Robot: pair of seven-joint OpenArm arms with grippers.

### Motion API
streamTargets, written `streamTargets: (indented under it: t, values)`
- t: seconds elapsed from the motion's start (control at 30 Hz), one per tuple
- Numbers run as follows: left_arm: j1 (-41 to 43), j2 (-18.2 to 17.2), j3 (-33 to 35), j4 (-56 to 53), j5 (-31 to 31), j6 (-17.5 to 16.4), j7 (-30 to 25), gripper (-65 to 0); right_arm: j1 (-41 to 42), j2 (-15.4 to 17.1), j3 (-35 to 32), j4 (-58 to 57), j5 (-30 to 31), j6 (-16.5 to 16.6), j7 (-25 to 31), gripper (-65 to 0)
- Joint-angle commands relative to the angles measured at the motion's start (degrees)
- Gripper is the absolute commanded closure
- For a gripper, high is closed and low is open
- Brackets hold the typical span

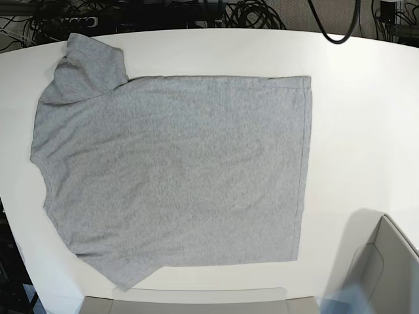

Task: Fold the T-shirt properly

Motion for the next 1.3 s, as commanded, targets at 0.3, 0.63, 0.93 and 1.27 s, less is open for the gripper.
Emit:
streamTargets:
  t: [0.3, 0.63, 0.93, 1.27]
  values:
    - [17.82, -0.64, 0.05, 33.87, -0.12, 0.17, 5.81, -0.1, -23.58, 0.86, 0.14, 47.67, 3.12, 0.06, -7.59, -7.1]
    - [21.08, -1.17, -0.03, 53.92, 0.06, 0.17, 21.37, -2.1, -37.18, 19.41, 0.14, 84.6, 29.14, -0.03, -27.02, -8.2]
    - [21.78, -1.17, 0.14, 60.42, 0.14, 0.17, 27.62, -7.8, -37.18, 29.08, 5.24, 87.76, 48.31, -0.21, -27.72, -26.3]
    - [20.99, -2.75, 0.49, 60.42, 0.14, 0.25, 31.66, -7.8, -36.59, 29.0, 18.43, 86.18, 63.25, 0.15, -44.6, -27.1]
